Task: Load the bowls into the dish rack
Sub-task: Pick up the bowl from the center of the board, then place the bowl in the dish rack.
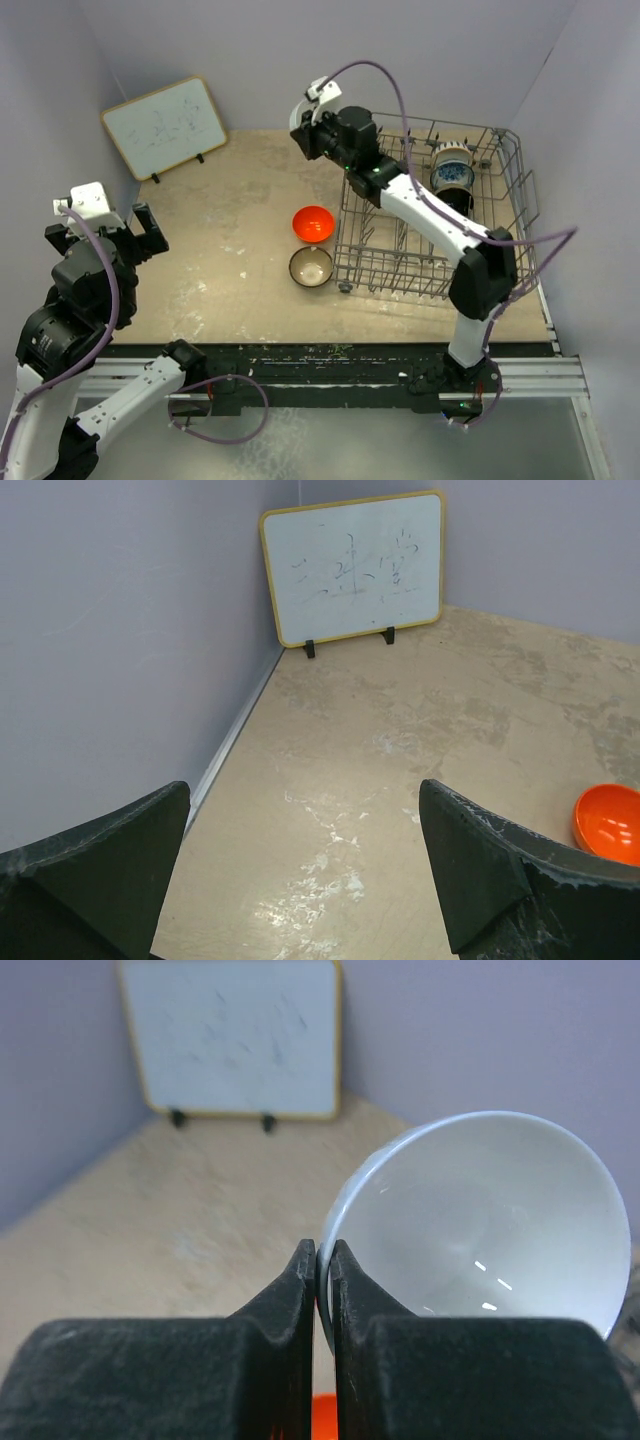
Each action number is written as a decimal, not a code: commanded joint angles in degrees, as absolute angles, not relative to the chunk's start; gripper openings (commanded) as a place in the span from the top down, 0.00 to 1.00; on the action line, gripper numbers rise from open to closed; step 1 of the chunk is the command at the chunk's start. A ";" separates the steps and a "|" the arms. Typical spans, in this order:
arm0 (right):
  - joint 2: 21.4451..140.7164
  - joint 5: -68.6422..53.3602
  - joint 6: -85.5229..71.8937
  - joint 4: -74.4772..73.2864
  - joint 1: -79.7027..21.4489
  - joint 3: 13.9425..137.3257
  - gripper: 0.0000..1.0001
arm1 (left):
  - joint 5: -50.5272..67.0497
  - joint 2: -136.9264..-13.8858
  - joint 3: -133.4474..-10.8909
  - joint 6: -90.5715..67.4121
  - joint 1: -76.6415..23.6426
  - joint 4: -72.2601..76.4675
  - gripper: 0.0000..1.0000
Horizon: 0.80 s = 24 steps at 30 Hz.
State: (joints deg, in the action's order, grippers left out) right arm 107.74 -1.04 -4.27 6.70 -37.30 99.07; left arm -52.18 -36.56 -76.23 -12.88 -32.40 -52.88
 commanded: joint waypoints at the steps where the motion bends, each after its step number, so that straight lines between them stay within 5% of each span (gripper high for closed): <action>1: 98.61 -9.19 -14.50 20.63 -37.10 95.31 1.00 | -51.44 -35.90 -78.03 -13.77 -32.70 -52.25 0.01; 6: 86.97 -6.48 -27.62 29.26 -37.01 83.36 1.00 | -50.61 -35.76 -78.84 -13.69 -32.70 -52.21 0.01; 24: 52.29 42.02 -35.42 31.10 -34.36 49.07 1.00 | -47.49 -38.47 -79.47 -11.34 -32.70 -49.49 0.01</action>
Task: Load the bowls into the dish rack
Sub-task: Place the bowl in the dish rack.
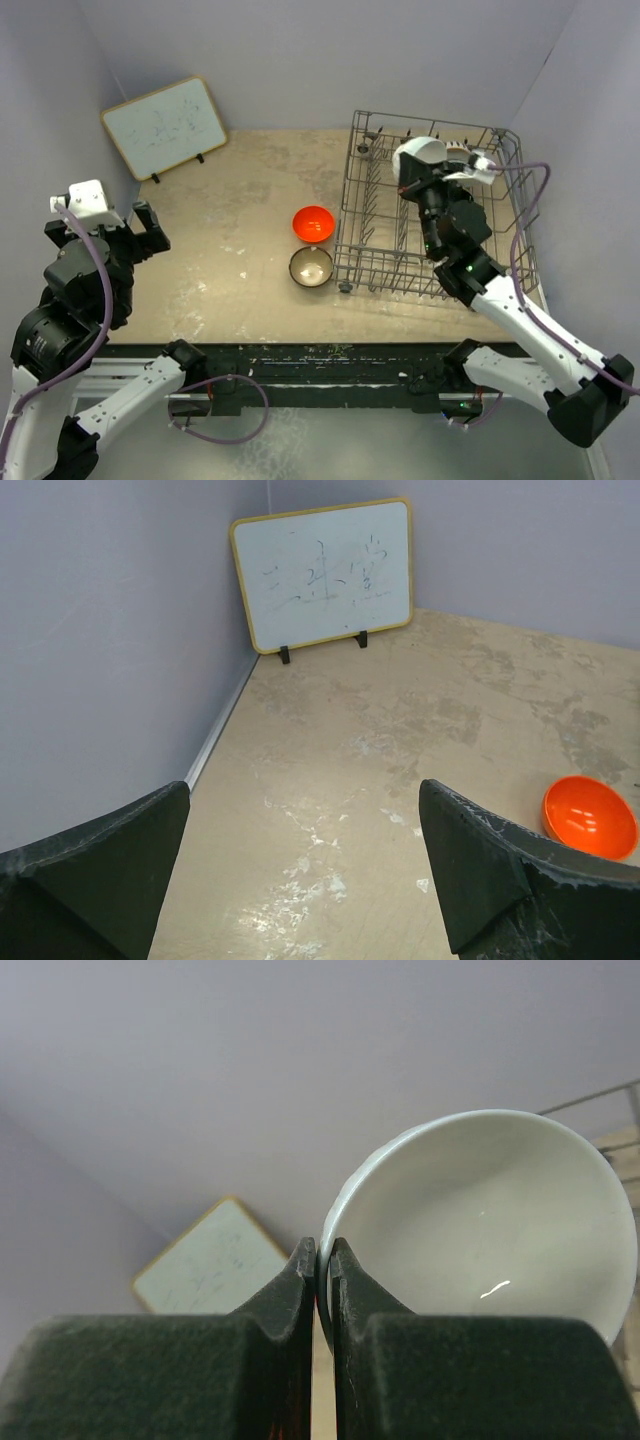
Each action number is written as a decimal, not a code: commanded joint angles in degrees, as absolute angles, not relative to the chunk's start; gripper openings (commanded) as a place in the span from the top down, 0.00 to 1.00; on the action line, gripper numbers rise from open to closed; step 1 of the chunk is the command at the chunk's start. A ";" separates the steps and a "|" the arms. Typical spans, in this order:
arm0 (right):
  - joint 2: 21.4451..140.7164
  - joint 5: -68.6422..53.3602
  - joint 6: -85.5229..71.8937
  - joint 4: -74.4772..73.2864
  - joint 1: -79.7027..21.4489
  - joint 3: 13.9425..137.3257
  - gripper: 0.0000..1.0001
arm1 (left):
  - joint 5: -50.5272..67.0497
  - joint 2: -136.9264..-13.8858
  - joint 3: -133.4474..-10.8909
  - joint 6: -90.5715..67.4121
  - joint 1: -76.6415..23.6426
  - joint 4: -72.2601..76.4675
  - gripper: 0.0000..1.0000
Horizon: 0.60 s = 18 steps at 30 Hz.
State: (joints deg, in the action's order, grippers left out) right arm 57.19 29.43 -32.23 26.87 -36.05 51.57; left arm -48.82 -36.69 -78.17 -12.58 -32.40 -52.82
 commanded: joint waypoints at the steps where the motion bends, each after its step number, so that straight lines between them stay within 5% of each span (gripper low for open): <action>1: 51.29 42.80 -36.72 30.20 -33.37 48.18 1.00 | -47.29 -38.70 -79.46 -11.22 -32.70 -49.13 0.01; 11: 50.79 31.48 -52.36 23.81 -17.84 42.91 1.00 | -46.95 -40.38 -78.57 -10.89 -32.67 -48.15 0.01; 18: 54.34 17.71 -68.77 34.92 -7.31 34.16 1.00 | -47.48 -41.16 -77.20 -10.59 -32.69 -47.35 0.01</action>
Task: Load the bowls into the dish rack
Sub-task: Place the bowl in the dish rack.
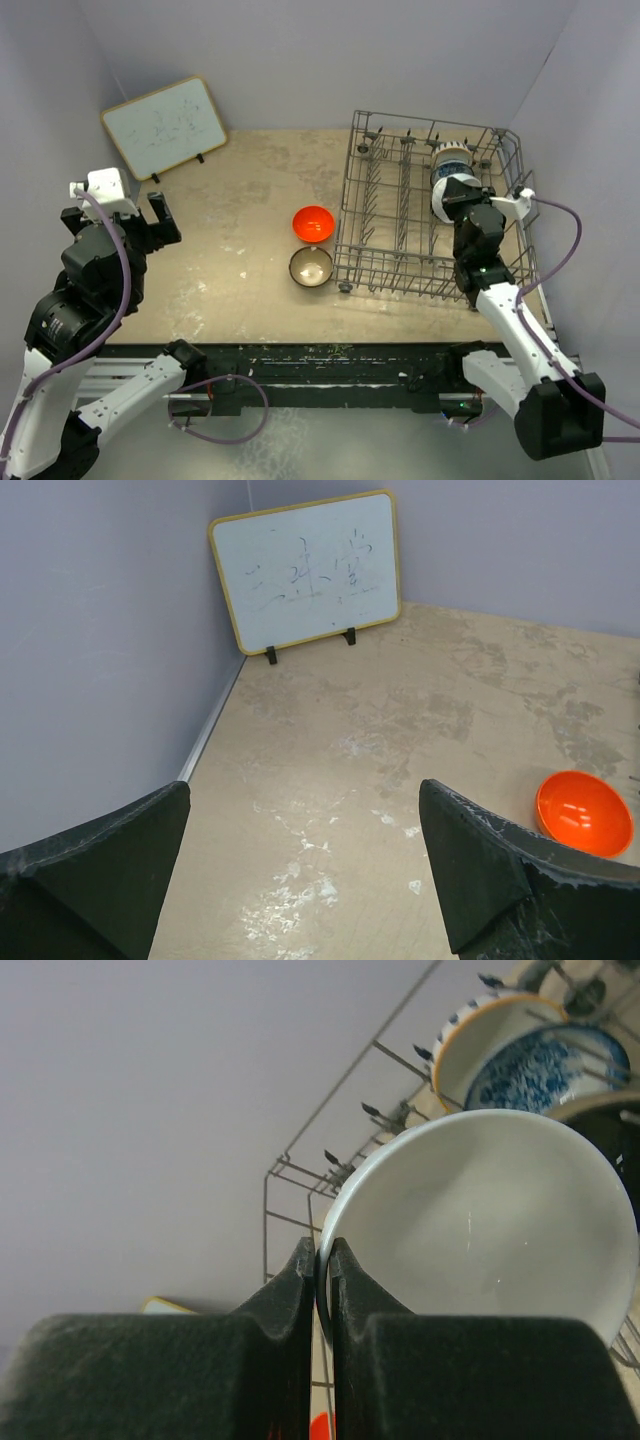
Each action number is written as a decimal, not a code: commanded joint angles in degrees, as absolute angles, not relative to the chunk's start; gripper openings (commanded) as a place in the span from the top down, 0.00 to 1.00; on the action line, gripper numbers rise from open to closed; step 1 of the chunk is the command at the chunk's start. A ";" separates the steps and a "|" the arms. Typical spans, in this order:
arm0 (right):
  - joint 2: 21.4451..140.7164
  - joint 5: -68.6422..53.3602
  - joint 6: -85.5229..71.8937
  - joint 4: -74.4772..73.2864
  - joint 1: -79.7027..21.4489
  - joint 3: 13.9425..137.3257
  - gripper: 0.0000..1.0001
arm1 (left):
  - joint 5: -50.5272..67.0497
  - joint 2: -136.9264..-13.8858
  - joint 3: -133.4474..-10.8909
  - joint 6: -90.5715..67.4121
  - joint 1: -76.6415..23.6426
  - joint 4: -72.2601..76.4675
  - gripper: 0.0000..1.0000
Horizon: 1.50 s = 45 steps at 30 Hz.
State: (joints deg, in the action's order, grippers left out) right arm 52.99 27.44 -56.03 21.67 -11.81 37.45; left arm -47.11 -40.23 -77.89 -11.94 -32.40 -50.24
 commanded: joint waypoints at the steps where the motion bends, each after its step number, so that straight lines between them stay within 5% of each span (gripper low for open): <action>1: 55.13 16.32 -70.62 37.90 -6.28 33.03 1.00 | -47.57 -41.17 -76.97 -10.49 -32.69 -47.14 0.01; 23: 56.32 29.69 -90.17 43.01 -4.52 26.26 1.00 | -47.29 -41.14 -74.91 -10.30 -32.69 -46.24 0.01; 34: 58.10 35.70 -85.84 26.74 -4.63 43.53 1.00 | -48.27 -39.90 -75.88 -11.22 -32.70 -47.00 0.01; 45: 62.14 44.58 -94.26 23.77 -8.25 47.53 1.00 | -47.76 -40.01 -77.72 -11.00 -32.69 -48.43 0.01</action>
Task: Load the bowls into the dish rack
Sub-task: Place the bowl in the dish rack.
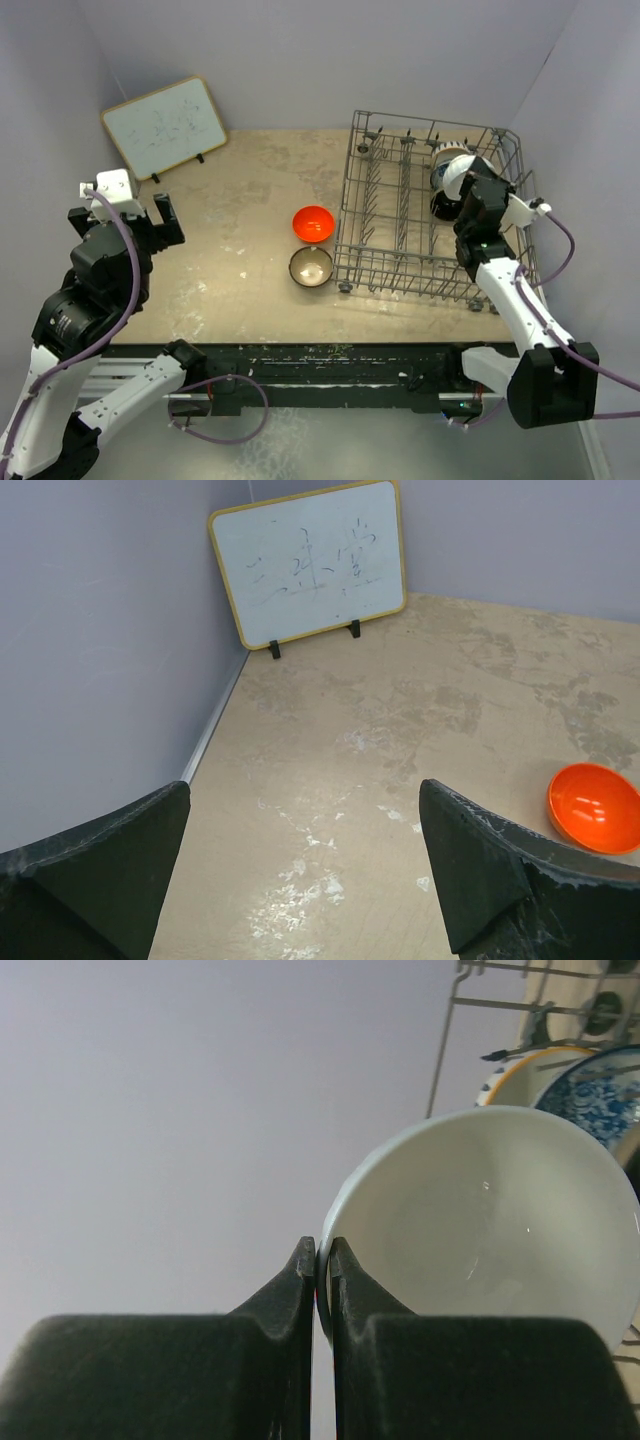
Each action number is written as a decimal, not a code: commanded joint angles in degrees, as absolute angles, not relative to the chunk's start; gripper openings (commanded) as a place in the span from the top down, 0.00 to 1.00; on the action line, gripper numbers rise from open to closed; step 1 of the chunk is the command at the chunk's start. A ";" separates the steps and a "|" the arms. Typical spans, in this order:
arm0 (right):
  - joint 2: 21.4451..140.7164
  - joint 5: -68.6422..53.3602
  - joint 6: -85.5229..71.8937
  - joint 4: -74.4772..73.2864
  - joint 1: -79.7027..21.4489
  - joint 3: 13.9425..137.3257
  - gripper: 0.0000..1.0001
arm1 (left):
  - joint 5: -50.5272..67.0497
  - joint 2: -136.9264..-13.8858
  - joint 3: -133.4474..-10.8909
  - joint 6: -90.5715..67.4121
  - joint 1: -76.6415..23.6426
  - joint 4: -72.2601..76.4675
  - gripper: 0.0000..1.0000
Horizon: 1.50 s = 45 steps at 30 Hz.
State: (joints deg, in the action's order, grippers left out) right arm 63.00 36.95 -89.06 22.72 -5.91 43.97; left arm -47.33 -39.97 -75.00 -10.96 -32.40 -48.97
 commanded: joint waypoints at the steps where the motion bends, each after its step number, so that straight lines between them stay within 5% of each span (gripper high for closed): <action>1: 62.41 46.39 -94.64 23.84 -9.63 47.35 1.00 | -47.64 -40.00 -77.82 -10.79 -32.65 -48.46 0.01; 45: 71.53 52.41 -111.30 19.73 -12.22 35.69 1.00 | -48.34 -41.37 -76.14 -9.57 -32.65 -48.99 0.01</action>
State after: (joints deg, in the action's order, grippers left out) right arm 70.76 51.57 -106.94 19.57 -11.94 36.29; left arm -48.01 -40.69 -76.23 -10.81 -32.40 -50.70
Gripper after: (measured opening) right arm 0.066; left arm 0.990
